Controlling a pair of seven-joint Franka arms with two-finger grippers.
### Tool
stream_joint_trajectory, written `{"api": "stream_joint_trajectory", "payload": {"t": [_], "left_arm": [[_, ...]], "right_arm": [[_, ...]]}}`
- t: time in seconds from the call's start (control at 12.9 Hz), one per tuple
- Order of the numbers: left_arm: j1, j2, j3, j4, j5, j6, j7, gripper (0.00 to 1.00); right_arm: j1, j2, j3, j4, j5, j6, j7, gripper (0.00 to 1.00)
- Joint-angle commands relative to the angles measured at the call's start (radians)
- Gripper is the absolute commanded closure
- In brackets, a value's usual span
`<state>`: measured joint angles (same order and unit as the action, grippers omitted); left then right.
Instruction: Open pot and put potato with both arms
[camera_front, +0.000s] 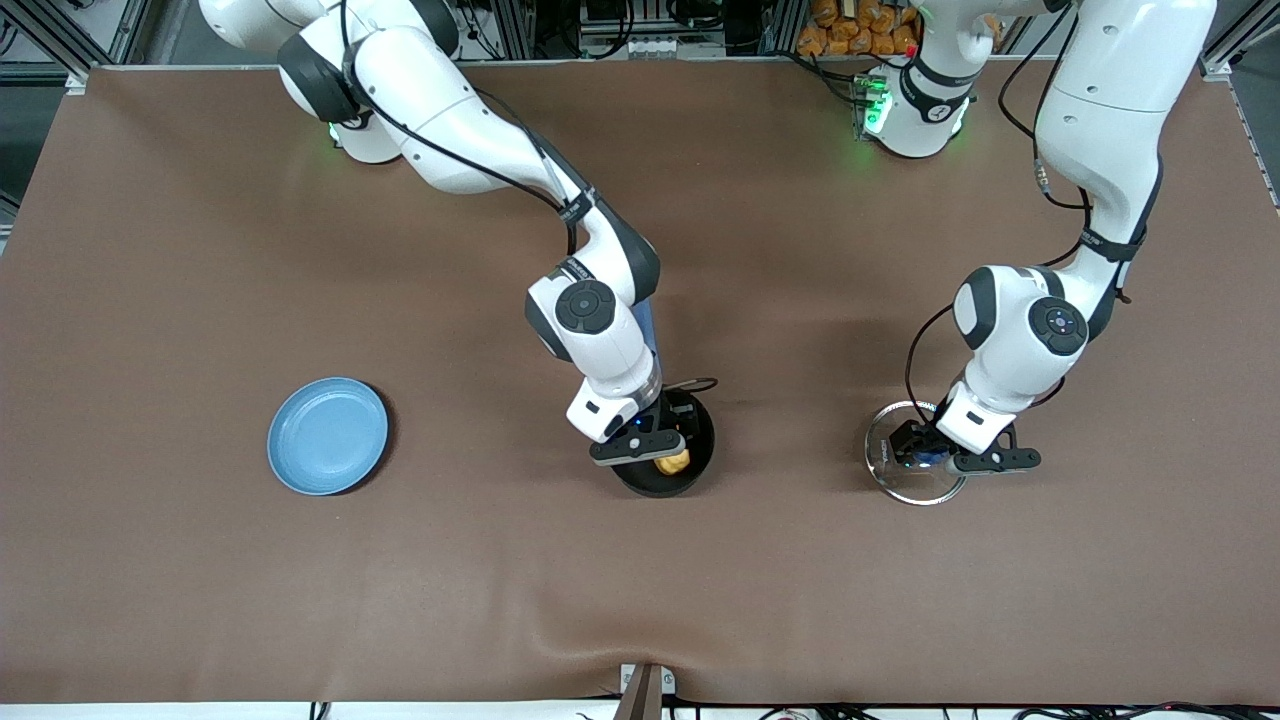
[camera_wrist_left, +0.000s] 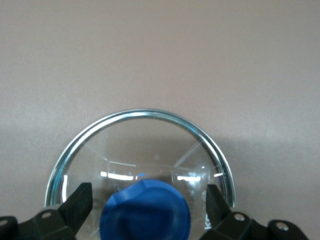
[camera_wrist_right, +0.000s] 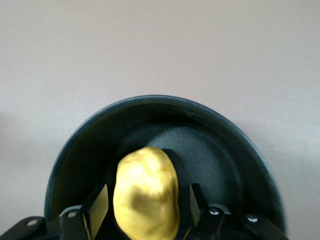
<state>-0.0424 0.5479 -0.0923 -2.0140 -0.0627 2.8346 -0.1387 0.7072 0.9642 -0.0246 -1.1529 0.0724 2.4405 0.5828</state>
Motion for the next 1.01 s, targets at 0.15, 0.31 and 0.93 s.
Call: {"api": "stream_joint_trajectory", "payload": {"t": [0.15, 0.31, 0.93], "left_arm": [[0.007, -0.127, 0.002, -0.008, 0.024, -0.148, 0.005, 0.0], [0.018, -0.228, 0.002, 0.004, 0.061, -0.33, 0.007, 0.0], [0.053, -0.46, -0.007, 0.28, 0.069, -0.991, 0.01, 0.0]], "right_arm": [[-0.044, -0.13, 0.009, -0.021, -0.013, -0.249, -0.011, 0.22], [-0.084, -0.191, 0.009, -0.024, -0.013, -0.381, -0.05, 0.22], [-0.308, -0.527, -0.018, -0.246, -0.022, -0.56, -0.156, 0.0]]}}
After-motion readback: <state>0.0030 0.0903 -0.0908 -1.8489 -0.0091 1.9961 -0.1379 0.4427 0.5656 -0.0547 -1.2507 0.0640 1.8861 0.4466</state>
